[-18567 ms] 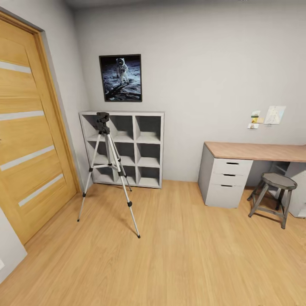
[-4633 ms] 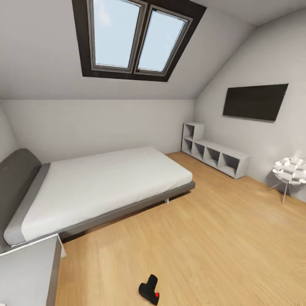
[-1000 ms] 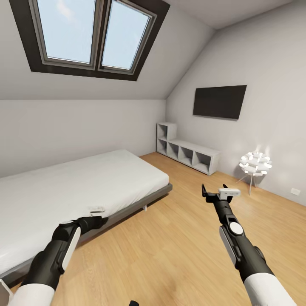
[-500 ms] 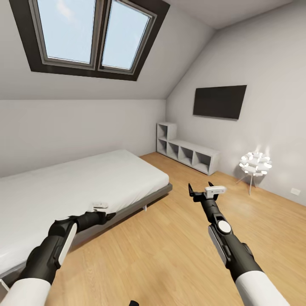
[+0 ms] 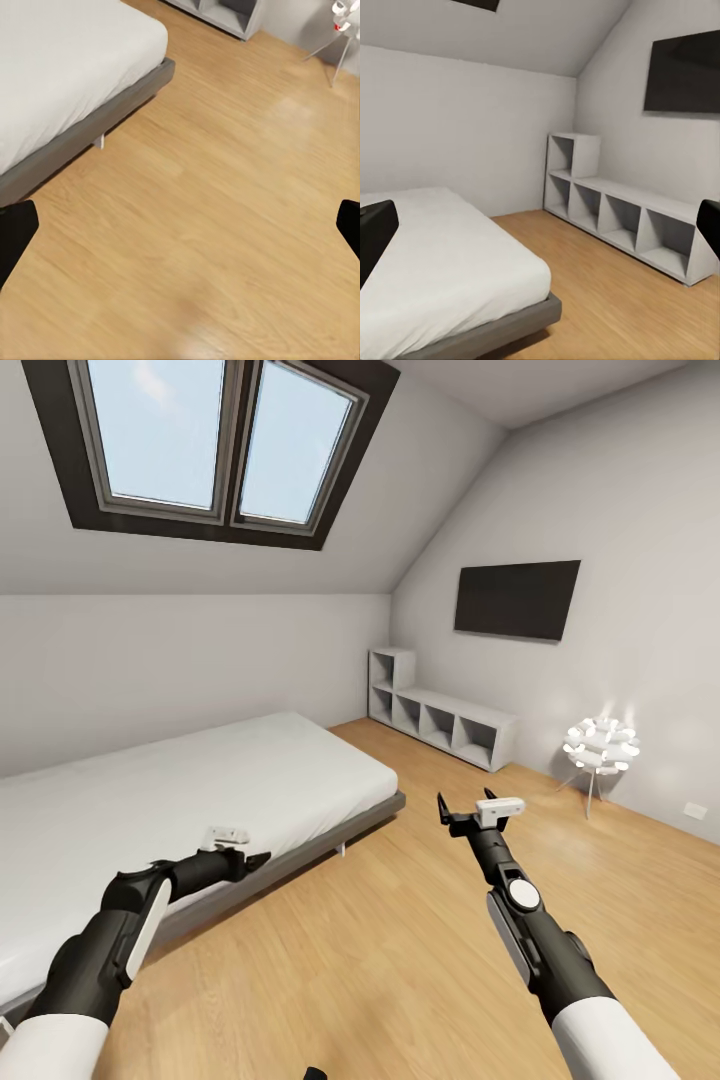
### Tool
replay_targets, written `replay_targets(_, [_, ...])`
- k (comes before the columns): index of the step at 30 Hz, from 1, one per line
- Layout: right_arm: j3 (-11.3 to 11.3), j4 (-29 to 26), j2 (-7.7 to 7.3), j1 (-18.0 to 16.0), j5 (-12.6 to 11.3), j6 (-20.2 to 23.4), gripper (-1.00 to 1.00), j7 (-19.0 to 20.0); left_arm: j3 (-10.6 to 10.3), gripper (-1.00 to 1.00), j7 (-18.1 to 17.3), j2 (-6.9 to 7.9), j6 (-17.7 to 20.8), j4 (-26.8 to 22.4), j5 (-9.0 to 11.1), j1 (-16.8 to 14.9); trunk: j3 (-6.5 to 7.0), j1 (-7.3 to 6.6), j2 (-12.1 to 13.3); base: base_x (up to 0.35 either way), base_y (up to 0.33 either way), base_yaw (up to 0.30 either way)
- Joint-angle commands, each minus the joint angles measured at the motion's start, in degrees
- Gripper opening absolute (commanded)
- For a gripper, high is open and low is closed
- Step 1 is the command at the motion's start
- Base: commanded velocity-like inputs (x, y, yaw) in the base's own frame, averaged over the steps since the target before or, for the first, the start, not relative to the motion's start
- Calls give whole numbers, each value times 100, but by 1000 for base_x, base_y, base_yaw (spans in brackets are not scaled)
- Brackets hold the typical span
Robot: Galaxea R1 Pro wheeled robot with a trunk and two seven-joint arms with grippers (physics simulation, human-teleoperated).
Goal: Attach the digital camera to the camera tripod in the bedroom.
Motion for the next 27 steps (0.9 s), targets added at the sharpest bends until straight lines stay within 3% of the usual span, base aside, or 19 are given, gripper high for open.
replay_targets(1, [7, 3, -3, -1, -7, -17, 100, 11, 8, 100, -19, 0, 48, -20, 19, -4, -6, 0, -4, 0, 0, 0])
replay_targets(22, [-15, 22, -3, 19, 0, 18, 100, 25, -7, 100, -43, 21, 73, -221, 12, -6, -19, 0, -4, 0, 68, 3])
replay_targets(27, [-10, 24, -3, 19, -5, 30, 100, 30, -6, 100, -264, 27, 68, -211, 11, -11, -19, 0, -4, 0, 5, -3])
